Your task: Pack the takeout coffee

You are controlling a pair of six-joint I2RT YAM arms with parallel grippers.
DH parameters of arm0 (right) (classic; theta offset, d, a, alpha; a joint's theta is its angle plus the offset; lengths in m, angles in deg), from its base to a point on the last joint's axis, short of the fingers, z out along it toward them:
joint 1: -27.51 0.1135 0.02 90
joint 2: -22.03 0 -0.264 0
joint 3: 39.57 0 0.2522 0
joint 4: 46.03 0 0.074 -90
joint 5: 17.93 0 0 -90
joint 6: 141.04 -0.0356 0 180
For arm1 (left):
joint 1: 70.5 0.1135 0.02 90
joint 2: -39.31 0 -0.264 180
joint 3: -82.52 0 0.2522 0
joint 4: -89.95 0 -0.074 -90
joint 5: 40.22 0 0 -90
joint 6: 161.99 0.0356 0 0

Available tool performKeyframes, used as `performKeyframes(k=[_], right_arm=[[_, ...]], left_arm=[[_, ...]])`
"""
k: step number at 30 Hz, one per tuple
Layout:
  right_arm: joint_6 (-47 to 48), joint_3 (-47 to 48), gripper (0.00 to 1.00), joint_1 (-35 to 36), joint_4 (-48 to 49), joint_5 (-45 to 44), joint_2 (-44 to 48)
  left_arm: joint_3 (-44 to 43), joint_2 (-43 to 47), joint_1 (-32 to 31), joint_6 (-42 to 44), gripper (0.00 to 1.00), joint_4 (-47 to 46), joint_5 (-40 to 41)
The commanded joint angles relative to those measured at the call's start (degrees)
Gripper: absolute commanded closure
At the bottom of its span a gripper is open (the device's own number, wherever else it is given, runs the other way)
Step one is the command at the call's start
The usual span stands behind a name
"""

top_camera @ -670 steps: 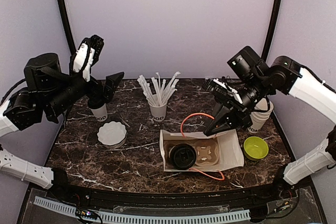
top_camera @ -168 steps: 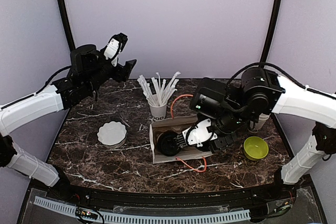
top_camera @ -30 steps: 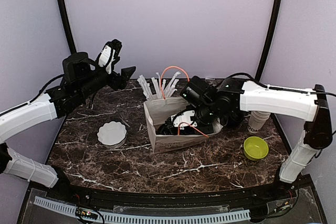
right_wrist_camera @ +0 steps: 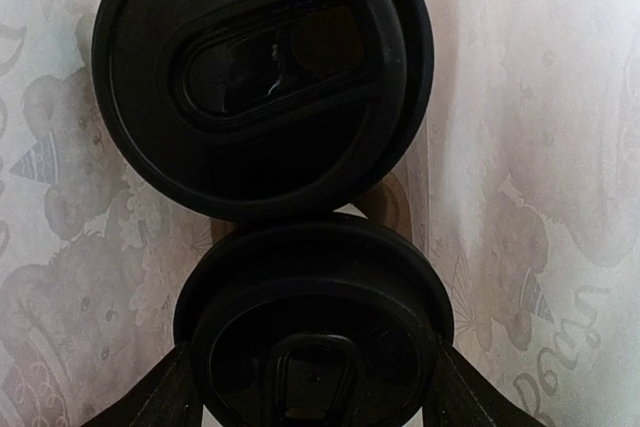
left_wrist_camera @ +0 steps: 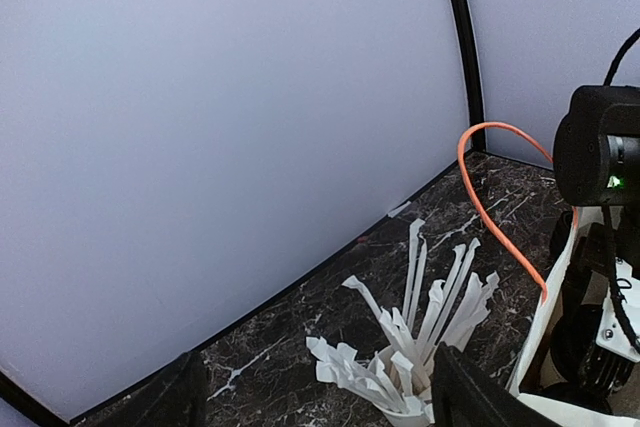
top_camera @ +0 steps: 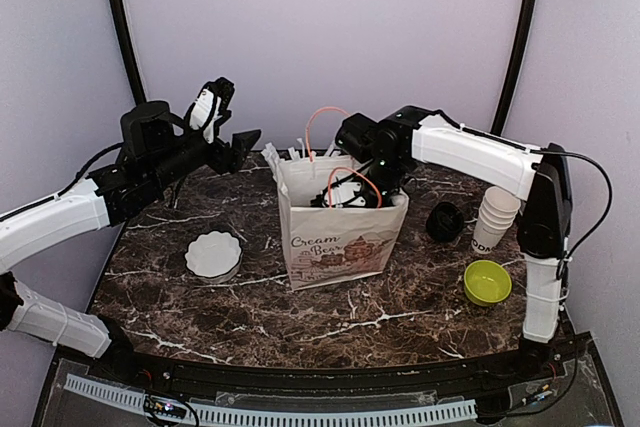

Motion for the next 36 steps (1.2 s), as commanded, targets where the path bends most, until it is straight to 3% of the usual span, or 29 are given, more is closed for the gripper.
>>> performKeyframes(k=[1,14,23,29,36], right_arm=[[1.94,0.3,0.56,0.35,-10.84,7.15,-5.23],[0.87,-3.0,0.56,5.13,-11.0,6.66,2.25],[1.02,-1.86,0.58,3.61,-10.86,6.23,-1.99],[-2.42,-2.87,0.59,2.88,-5.26,0.29,-2.48],[-3.12,-2.01,0.49,4.5,-5.31,3.07,1.0]], left_arm=[[0.47,0.36,0.21,-0.17,0.21,-0.01,-0.95],[0.68,-0.23,0.22,-0.35,0.21,-0.21,-1.38],[0.54,-0.51,0.25,-0.55,0.21,0.02,-1.88],[0.47,-0.41,0.21,-0.72,0.21,0.05,-2.62],[0.58,-0.58,0.21,-0.96,0.21,-0.03,-2.65]])
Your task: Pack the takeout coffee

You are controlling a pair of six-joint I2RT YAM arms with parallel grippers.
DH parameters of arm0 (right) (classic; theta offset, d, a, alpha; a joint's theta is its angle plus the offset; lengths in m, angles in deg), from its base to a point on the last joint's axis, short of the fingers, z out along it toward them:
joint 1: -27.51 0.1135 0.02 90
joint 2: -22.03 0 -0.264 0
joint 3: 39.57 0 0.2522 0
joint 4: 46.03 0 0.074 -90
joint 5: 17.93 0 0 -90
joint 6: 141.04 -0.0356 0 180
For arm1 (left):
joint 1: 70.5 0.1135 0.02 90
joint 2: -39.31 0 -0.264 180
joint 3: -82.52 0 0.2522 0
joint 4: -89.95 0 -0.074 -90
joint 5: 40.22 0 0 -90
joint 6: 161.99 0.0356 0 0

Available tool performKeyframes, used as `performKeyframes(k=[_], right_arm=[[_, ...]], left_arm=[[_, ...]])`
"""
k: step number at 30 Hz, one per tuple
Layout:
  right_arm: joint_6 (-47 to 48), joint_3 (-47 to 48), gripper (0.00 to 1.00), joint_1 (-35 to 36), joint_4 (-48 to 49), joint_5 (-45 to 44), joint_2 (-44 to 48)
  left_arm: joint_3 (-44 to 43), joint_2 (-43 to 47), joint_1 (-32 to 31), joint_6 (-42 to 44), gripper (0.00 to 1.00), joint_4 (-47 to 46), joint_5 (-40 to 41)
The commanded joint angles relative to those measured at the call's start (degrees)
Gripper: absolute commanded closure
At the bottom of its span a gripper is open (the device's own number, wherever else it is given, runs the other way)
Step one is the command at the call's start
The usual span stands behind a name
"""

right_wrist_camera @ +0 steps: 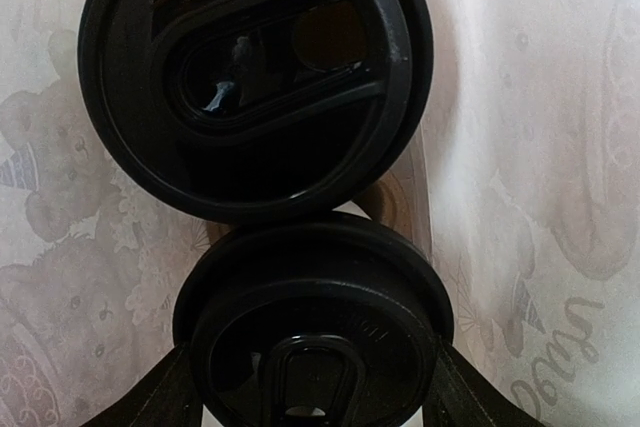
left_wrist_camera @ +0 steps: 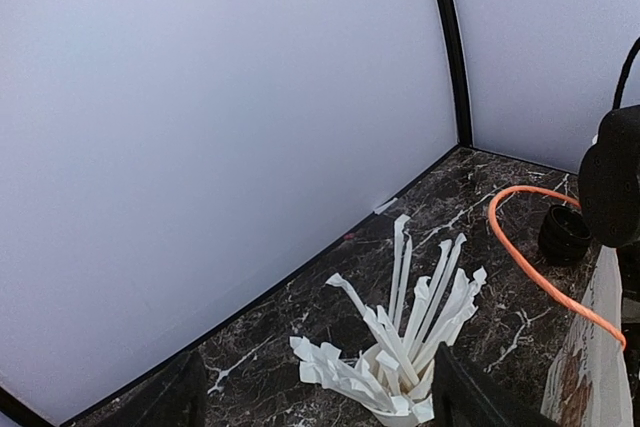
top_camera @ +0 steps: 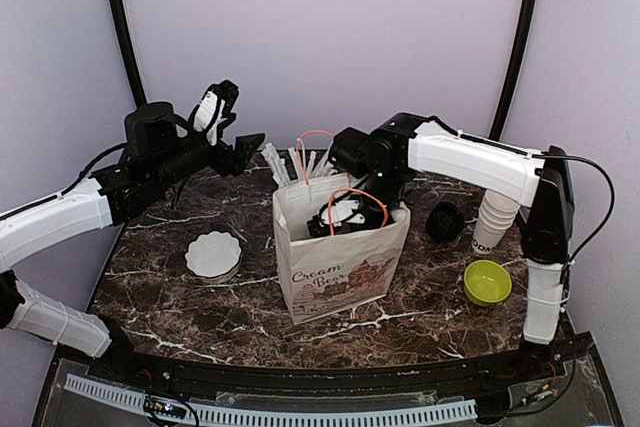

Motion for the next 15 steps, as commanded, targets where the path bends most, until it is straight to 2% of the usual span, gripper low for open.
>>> performKeyframes(k=[1,8,9,10,15], right_arm=[[-1.05,0.48,0.46,1.39,-1.39,0.64,0.17],[-1.77,6.42,0.17,2.84,-5.6,3.58,1.22],[-2.14,7.13,0.08,2.89,-5.6,3.44,1.42],[-2.73,7.92,0.02,2.94,-5.67,3.19,1.45],[-4.26,9.98,0.01,3.74,-5.61,2.3,2.6]], left_arm=[[0.59,0.25,0.21,-0.91,0.21,-0.03,-0.61],[0.26,-0.54,0.21,-1.12,0.16,0.32,-0.62],[0.26,-0.6,0.21,-1.15,0.16,0.36,-0.66],[0.21,-0.76,0.21,-1.17,0.15,0.38,-1.11],[-0.83,-1.08,0.21,-1.56,0.14,2.23,-8.47]])
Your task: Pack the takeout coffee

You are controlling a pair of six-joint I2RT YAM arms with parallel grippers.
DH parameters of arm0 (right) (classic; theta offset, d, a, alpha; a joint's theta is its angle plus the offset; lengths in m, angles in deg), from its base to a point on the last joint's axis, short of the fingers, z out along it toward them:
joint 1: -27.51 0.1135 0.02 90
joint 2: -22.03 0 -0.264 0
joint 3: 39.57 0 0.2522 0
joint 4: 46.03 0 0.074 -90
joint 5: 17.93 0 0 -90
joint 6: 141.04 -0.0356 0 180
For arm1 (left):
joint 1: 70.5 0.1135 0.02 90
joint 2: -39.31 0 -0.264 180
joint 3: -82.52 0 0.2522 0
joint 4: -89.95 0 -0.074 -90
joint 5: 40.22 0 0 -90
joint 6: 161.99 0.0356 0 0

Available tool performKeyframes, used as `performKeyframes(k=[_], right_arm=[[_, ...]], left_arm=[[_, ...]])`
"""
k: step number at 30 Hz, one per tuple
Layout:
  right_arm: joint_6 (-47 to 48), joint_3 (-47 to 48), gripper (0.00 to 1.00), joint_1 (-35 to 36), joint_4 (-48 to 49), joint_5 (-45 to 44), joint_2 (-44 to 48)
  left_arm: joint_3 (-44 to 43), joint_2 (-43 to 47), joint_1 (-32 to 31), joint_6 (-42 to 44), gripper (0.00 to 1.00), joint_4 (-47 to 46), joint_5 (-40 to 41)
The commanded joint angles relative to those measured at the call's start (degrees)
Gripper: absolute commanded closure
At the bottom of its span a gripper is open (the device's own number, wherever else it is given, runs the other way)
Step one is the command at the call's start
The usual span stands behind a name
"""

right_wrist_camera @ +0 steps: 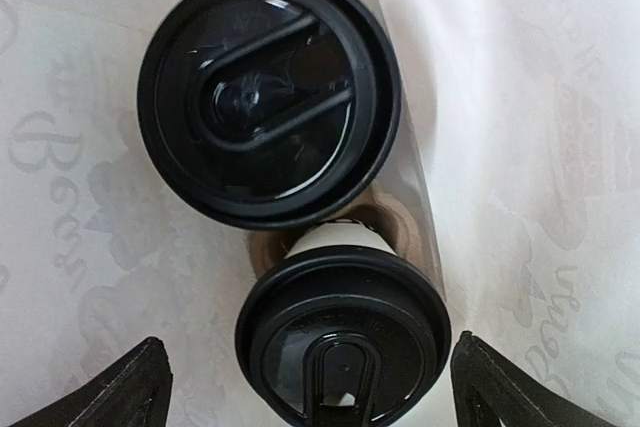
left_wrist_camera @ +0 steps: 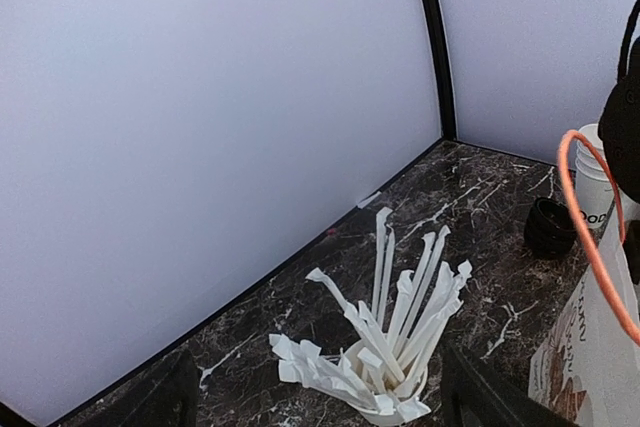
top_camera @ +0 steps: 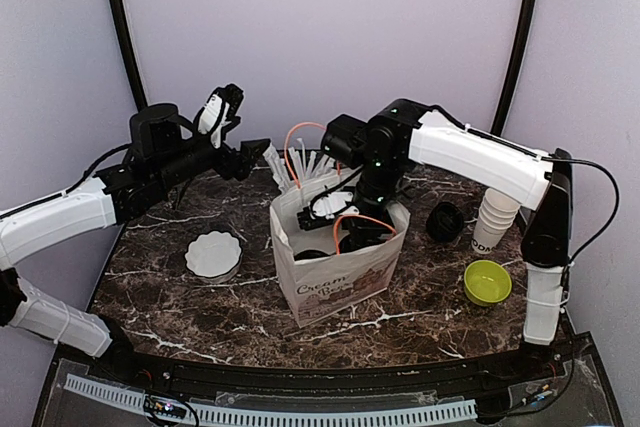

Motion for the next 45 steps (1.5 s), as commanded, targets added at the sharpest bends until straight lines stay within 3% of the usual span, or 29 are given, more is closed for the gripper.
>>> performKeyframes(k=[1,7,16,22,26,31,38,40,43,45], right_arm=[[-2.29,2.92,0.01,0.85,-0.82,0.31,2.75],[-2.53,2.86,0.02,1.07,-0.83,0.56,4.26],[-2.55,1.13,0.12,1.16,-0.88,1.66,4.41],[-2.61,2.16,0.19,1.16,-0.87,1.37,3.96],[-2.61,2.96,0.19,1.16,-0.88,0.7,4.16],[-2.52,3.1,0.18,1.16,-0.85,0.21,3.78],[-2.61,3.84,0.18,1.2,-0.7,-0.05,3.82],[-2.32,3.93,0.18,1.17,-0.7,-0.26,3.94],[-1.37,4.37,0.18,1.4,-0.67,-2.57,4.92],[-0.73,5.45,0.18,1.7,-0.74,-4.25,6.21]], left_arm=[[-1.03,0.13,0.21,-1.13,0.14,2.4,-8.76],[-5.48,-0.81,0.22,-2.92,0.12,8.68,-24.79],[-9.6,-4.82,0.21,-13.57,0.15,3.67,-38.81],[-9.86,-2.35,0.21,-15.81,0.18,4.53,-30.94],[-10.49,-1.92,0.21,-16.47,0.15,4.24,-37.35],[-12.79,-7.64,0.21,-24.96,0.17,1.59,-40.32],[-16.28,-12.92,0.21,-30.66,0.41,1.3,-43.36],[-17.24,-14.21,0.21,-31.5,0.56,1.66,-44.9],[-17.54,-15.17,0.21,-32.12,0.87,0.44,-47.43],[-17.5,-15.51,0.21,-32.68,0.99,0.16,-46.8]])
